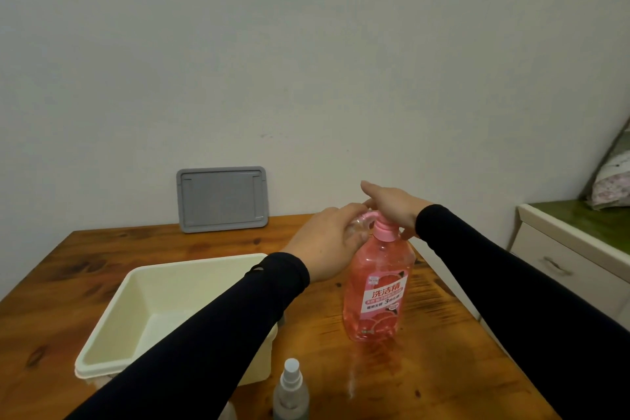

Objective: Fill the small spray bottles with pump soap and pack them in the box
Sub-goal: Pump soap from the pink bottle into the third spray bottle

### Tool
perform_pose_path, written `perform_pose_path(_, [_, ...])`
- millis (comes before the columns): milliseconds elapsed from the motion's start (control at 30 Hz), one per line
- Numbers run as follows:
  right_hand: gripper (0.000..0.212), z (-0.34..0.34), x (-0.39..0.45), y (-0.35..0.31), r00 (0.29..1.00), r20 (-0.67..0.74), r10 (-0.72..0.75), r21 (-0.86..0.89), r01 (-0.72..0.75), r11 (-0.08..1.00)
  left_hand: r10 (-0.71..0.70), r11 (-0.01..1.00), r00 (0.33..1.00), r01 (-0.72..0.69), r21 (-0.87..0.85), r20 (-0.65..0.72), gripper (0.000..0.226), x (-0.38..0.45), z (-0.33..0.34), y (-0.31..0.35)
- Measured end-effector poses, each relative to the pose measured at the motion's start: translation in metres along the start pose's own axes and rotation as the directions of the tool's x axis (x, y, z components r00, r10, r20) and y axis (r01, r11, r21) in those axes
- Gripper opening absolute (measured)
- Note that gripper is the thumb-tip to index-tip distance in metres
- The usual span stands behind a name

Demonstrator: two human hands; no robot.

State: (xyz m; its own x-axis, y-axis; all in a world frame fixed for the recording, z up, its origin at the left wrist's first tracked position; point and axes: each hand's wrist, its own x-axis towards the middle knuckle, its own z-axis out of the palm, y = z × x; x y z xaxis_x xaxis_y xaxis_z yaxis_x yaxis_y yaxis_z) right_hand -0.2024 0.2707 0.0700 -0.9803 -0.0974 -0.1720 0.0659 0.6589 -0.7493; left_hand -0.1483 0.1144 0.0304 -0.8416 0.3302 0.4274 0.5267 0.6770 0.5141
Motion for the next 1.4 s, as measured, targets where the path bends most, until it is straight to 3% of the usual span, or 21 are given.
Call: perform_pose_path(1400, [0.071, -0.015, -0.009, -0.019, 1.0, 0.012, -0.02, -0.002, 0.02, 1.0, -0.002, 1.0, 1.0, 0.002, -0.005, 0.009, 0.046, 0.007, -0.014, 0.008])
